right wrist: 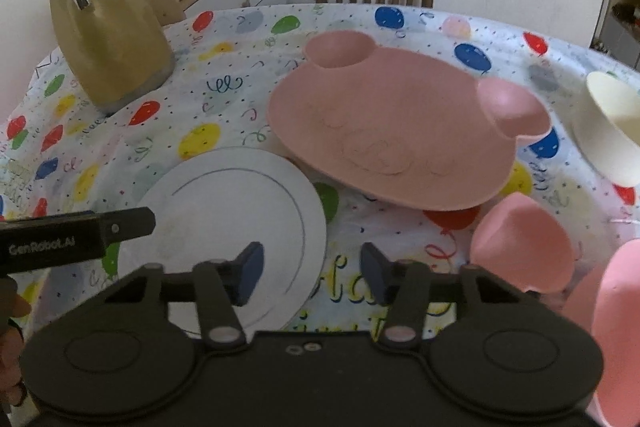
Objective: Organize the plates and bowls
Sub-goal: 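Close the right gripper on the small white plate rim while the left gripper grips it too, then carry the small white plate with both grippers toward the large white plate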
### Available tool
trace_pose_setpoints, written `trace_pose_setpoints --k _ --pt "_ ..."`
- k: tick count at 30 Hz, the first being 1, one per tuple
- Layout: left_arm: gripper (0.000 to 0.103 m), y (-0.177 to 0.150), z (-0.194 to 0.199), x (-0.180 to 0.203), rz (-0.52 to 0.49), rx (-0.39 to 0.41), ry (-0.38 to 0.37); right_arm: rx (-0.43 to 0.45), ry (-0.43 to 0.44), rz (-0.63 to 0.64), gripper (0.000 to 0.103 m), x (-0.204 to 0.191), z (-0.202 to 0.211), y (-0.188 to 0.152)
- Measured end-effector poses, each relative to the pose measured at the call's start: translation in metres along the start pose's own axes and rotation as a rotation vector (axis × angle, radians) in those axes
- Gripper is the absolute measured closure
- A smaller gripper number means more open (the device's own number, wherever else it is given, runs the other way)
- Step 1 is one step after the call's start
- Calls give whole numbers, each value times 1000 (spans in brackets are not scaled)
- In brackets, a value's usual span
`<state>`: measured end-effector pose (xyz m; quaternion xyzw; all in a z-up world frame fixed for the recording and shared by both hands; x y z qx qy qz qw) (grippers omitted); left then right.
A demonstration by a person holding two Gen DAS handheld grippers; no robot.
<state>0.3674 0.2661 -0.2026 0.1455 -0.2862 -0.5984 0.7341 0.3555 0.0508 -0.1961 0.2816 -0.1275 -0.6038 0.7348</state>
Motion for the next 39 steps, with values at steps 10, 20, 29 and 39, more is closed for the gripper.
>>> trace_pose_setpoints --k 10,20,29,39 --pt "70 0 -6 2 38 -38 -82 -38 82 -72 79 6 -5 -1" --pt "83 1 -9 -4 95 -58 -127 -50 122 -158 90 18 -6 -3" --pt "84 -4 0 -5 100 -71 -150 -55 136 -185 92 22 2 -9" --pt "84 -19 26 17 81 -89 -184 -32 116 -199 92 35 42 -24"
Point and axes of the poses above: each gripper's, at about its wrist camera, not at the fingertips, and z roughly against the way its jaws point, x to its right, y to its top, the point moved 6 cm from there along -z, roughly the way its jaws point, and after that the axes turned 2 degrees about z, right-handed, at the moved point
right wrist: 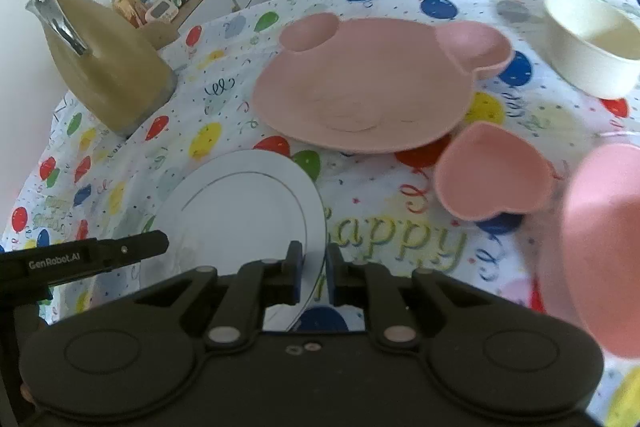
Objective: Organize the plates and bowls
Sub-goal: 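Carry the small white plate with both grippers toward the large white plate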
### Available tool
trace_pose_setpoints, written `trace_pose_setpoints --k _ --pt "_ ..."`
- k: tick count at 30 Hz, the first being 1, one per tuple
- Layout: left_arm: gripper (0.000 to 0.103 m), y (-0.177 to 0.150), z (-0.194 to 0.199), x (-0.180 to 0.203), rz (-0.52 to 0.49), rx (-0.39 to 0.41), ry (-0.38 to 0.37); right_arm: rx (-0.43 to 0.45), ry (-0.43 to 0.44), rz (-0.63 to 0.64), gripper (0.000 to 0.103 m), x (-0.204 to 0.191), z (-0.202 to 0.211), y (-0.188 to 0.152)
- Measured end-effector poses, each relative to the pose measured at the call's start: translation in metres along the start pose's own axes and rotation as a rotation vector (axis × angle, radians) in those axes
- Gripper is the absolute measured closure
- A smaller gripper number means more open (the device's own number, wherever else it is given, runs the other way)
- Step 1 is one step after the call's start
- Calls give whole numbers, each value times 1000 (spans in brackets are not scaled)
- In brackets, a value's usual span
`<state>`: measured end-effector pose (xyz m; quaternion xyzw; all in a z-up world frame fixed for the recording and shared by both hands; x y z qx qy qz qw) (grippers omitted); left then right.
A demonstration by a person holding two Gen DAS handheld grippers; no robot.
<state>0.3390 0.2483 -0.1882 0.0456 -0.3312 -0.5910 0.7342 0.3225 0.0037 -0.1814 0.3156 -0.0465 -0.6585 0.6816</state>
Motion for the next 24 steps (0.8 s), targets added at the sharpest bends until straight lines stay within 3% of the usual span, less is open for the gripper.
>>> trace_pose_setpoints --k 24 --pt "84 -71 39 148 -179 -48 -162 119 -50 -160 94 97 151 -51"
Point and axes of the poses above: each gripper's, at about its wrist camera, not at the fingertips, and z roughly against the way its jaws point, x to its right, y to its top, the point moved 6 cm from there along -z, roughly the way its jaws point, and after that the axes turned 2 degrees about z, right-handed, at the moved point
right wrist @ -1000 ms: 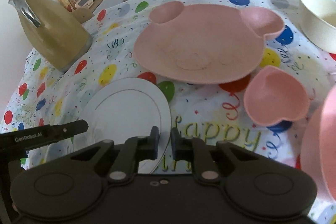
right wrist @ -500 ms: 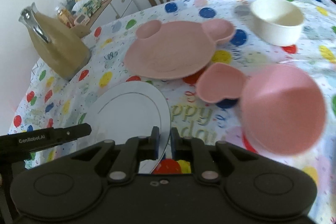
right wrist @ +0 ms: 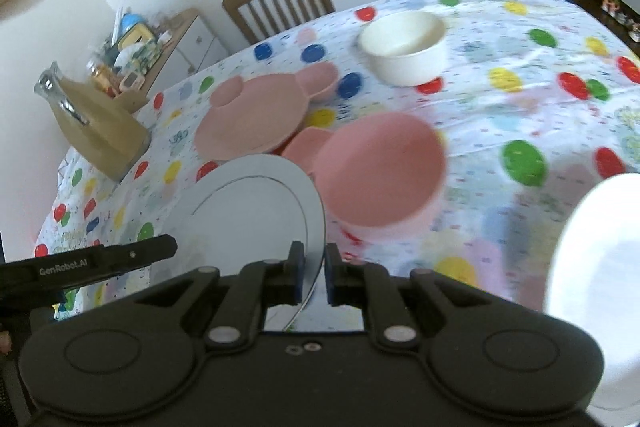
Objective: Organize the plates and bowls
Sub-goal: 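Carry the small white plate with both grippers toward the large white plate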
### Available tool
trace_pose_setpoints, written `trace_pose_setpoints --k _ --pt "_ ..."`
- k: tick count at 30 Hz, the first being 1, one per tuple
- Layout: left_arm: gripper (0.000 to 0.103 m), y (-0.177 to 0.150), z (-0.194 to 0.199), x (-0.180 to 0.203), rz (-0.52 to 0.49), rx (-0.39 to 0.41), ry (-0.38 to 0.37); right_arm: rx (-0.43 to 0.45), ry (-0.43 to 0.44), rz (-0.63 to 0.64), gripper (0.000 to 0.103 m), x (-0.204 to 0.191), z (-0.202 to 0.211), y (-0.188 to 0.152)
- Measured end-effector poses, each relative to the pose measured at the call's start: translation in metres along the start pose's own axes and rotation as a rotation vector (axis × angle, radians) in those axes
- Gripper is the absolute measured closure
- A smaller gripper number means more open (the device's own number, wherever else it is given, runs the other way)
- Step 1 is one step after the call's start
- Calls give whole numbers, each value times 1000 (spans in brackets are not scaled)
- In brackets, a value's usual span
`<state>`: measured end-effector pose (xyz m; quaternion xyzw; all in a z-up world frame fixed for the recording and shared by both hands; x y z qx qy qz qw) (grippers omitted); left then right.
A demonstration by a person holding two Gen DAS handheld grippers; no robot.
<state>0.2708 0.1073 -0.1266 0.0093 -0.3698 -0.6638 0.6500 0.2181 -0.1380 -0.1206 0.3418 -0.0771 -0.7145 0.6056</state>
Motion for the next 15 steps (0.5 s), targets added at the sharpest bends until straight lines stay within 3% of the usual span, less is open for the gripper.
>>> trace_pose_setpoints --k 15 --pt "84 -54 -43 120 -136 -85 -49 51 -62 -93 94 116 74 -21"
Point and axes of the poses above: each gripper's, at about its wrist camera, not at the fingertips, and z roughly against the way its jaws point, x to its right, y to its top, the point moved 6 cm from there along -z, roughly the way its jaws point, and after that the axes turned 2 degrees about z, right-handed, at the moved point
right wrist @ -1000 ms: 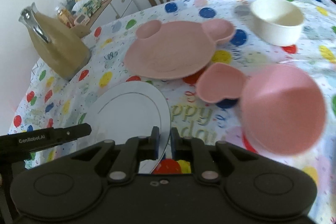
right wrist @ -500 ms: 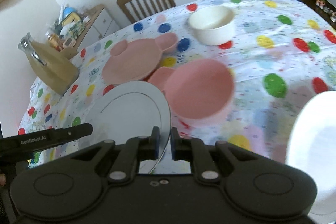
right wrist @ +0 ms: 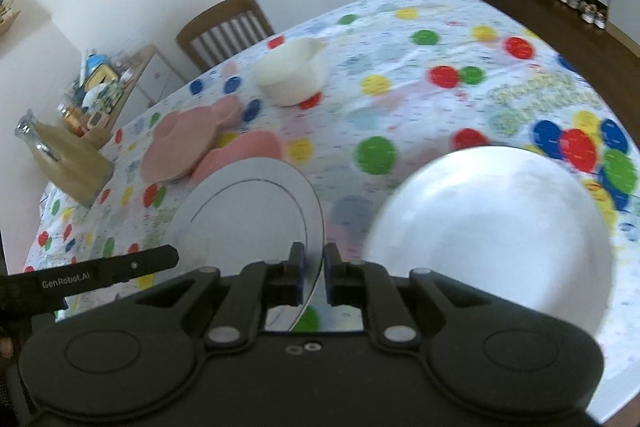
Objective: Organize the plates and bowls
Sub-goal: 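Carry the small white plate with both grippers toward the large white plate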
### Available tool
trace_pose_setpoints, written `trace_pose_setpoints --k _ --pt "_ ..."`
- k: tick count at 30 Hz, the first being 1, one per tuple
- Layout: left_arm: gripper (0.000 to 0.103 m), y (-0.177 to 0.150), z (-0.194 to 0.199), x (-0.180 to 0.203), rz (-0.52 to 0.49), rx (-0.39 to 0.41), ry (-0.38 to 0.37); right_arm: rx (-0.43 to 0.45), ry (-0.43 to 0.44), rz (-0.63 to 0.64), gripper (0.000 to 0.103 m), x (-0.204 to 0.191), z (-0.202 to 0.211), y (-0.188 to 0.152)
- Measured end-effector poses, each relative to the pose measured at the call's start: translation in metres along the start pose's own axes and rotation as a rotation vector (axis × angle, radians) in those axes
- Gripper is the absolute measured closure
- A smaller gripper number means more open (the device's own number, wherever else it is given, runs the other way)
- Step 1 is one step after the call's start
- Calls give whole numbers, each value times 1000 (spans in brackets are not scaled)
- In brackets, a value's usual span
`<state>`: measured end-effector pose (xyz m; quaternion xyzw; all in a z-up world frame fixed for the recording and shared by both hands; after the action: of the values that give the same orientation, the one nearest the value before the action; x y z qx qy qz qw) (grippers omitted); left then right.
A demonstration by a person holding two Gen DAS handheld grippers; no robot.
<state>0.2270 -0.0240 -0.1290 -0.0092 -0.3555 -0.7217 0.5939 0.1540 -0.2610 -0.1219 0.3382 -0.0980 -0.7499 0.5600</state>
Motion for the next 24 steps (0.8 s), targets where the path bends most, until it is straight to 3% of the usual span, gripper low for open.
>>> trace_pose_setpoints --k 14,24 --pt "84 -38 -57 91 -61 -70 -1 -11 -61 -15 94 100 31 -8" --pt "84 -56 -93 124 -89 -110 49 -49 -67 -9 94 149 23 -11"
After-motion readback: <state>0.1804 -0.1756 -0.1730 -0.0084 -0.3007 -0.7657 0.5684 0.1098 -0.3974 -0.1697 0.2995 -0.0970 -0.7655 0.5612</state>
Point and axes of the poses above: each gripper's, at about its wrist camera, not at the fingertips, and z roughly against the way its jaws point, x to its right, y to its top, the point moved 6 cm from there along -z, roughly the way its jaws point, and after that the axes turned 2 degrees about z, right-handed, at the moved point
